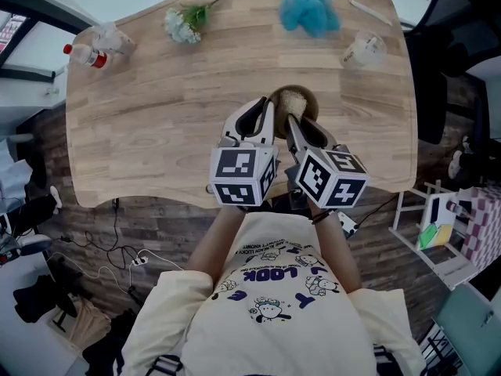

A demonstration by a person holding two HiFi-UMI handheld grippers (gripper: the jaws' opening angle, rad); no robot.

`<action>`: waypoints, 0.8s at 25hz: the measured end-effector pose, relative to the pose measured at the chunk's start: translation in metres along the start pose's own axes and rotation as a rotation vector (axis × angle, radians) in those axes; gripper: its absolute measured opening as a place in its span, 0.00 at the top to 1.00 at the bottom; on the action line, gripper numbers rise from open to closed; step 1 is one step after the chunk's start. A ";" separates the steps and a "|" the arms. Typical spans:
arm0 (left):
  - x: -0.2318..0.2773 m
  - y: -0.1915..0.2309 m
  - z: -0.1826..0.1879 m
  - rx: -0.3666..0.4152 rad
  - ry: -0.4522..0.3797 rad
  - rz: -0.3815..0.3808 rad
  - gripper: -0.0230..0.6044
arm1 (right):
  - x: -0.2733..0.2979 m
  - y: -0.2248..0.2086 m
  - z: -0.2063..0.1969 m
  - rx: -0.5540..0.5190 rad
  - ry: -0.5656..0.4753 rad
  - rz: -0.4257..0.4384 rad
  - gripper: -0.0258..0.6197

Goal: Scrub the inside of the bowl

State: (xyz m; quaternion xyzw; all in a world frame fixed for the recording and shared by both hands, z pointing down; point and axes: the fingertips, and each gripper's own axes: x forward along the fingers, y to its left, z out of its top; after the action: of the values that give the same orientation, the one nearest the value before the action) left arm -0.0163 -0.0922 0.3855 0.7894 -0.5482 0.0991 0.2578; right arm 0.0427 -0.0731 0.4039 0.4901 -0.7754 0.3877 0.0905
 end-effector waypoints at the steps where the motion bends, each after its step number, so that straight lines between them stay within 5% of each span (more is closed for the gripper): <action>1: 0.000 -0.001 0.000 0.001 0.001 0.000 0.89 | 0.000 -0.003 -0.001 -0.032 0.004 -0.013 0.85; 20: 0.005 0.004 -0.012 -0.034 0.038 0.018 0.89 | -0.018 -0.027 0.012 -0.231 -0.024 -0.145 0.85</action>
State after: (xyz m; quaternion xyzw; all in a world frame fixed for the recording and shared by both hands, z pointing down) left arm -0.0164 -0.0910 0.3986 0.7780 -0.5519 0.1071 0.2806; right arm 0.0770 -0.0750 0.3999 0.5358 -0.7785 0.2825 0.1646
